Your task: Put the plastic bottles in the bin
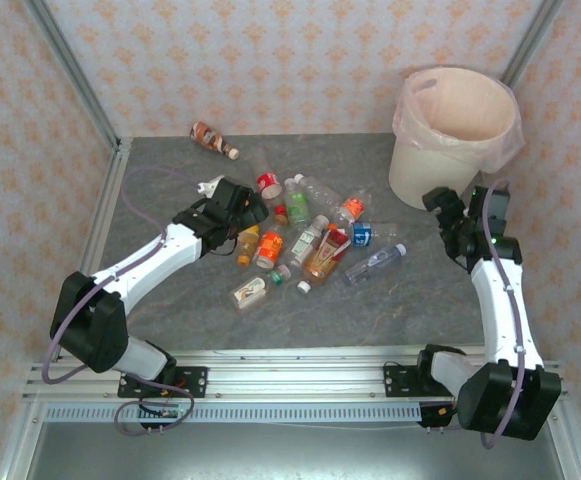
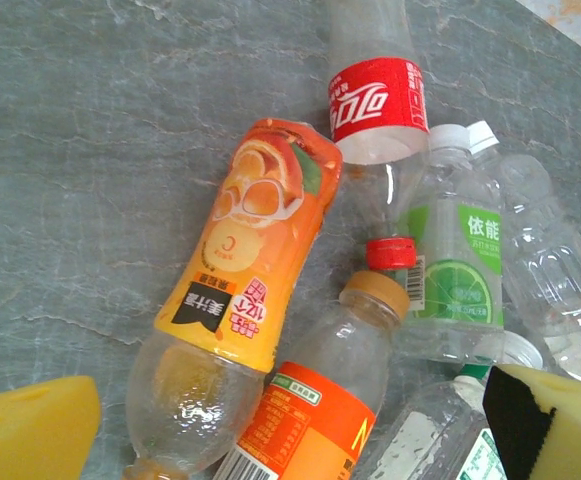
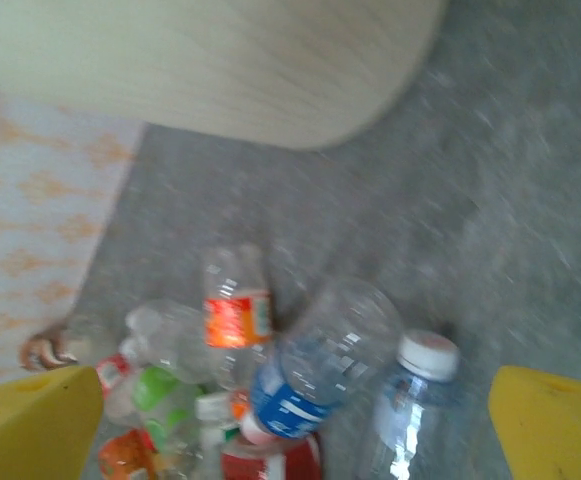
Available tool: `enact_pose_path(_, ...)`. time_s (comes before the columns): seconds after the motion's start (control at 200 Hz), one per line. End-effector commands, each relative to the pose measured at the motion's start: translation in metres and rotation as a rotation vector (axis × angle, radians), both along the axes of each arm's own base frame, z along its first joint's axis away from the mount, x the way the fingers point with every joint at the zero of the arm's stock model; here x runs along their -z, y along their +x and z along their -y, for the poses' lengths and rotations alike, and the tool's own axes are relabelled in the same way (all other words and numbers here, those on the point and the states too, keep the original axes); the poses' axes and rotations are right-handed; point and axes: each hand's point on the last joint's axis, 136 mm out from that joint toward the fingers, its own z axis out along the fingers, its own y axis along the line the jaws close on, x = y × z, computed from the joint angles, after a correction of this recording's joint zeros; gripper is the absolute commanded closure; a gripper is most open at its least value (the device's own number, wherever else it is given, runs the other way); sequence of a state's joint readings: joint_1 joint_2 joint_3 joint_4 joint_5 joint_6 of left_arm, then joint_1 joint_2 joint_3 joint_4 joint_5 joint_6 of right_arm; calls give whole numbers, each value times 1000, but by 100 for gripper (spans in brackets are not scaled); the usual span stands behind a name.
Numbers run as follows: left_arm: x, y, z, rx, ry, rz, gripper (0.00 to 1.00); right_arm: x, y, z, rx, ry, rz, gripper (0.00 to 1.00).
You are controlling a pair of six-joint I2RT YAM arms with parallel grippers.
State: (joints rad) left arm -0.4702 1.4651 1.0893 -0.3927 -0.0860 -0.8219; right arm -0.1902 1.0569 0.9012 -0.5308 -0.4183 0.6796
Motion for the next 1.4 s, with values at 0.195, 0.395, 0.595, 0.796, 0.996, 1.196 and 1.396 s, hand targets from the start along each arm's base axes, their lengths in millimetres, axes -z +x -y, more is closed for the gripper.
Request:
enact_pose_path(0.195,4,6,5,7,-36,12,0,84,-29,-45,62,228,-206,0)
enact_pose_path(0.395,17,7,9,-21,-94,6,0,109,-34,-66,46,193,-285,2)
enact_pose_path(0.595,21,5,11,1,-67,-32,0,123,-32,-82,-2,140,-331,5)
enact_pose_path(0.796,19,1,6,14,-19,-48,0,146,-40,-90,-33,128,-385,11)
enact_pose_path(0.996,23,-2,4,8,-24,-58,0,163,-33,-95,-51,136,-414,13)
enact_pose_path(1.196,26,-4,5,8,-30,-66,0,178,-39,-97,-58,141,-449,21)
enact_pose_path(1.396,29,-6,3,8,-26,-74,0,181,-47,-89,-45,107,-439,30)
